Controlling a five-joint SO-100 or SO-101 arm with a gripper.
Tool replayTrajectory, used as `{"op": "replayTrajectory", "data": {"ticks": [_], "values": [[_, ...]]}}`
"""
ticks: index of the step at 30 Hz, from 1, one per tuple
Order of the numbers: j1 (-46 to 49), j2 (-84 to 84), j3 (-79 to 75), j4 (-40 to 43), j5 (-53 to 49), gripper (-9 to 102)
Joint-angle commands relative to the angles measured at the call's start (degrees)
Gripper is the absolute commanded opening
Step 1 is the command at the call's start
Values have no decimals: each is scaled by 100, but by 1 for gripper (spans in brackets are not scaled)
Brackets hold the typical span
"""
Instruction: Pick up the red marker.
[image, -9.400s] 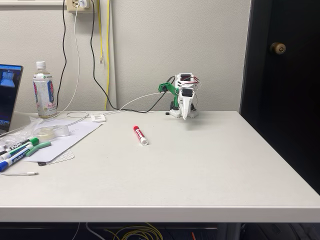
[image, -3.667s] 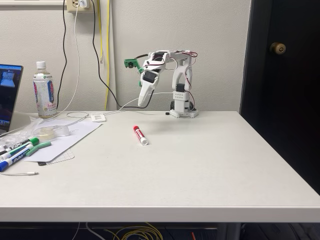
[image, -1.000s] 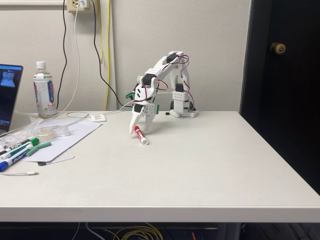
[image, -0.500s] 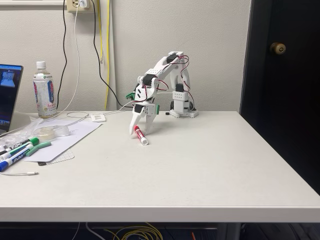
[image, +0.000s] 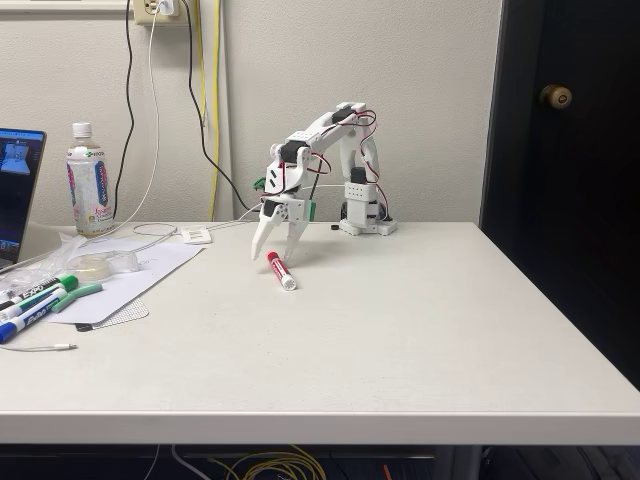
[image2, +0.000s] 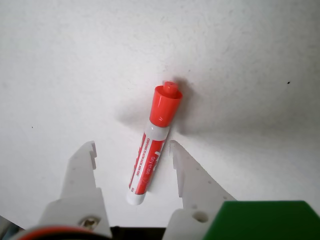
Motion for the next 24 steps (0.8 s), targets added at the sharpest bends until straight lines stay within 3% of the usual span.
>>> {"op": "replayTrajectory", "data": {"ticks": [1, 24], "values": [[35, 211, -255, -44, 97, 36], [-149, -492, -246, 158, 747, 41]]}}
